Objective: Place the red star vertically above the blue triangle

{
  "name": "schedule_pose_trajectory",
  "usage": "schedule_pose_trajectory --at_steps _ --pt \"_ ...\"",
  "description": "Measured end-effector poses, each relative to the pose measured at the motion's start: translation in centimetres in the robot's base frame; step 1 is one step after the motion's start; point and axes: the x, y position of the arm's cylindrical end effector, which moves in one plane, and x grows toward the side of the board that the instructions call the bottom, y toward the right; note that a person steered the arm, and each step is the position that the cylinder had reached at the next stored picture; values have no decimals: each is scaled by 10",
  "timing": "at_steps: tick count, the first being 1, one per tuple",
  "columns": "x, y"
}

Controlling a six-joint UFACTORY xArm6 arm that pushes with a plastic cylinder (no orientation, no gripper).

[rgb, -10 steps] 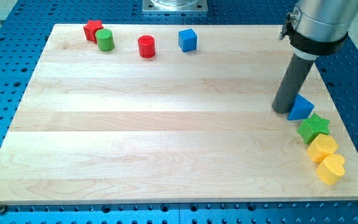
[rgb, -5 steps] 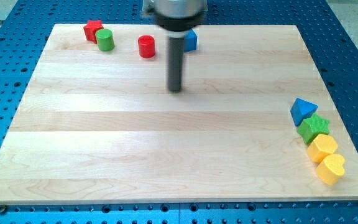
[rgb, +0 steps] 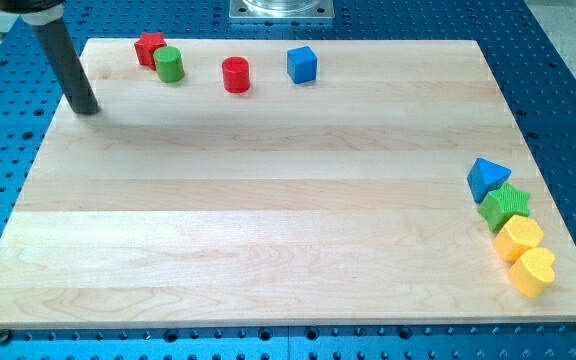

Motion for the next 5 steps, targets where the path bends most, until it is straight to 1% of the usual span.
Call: schedule_pose_trajectory --at_steps 1,2,3,4,5 --pt "-24 38" --pt "-71 44" --pt "-125 6" --pt "-136 24" --pt "-126 83"
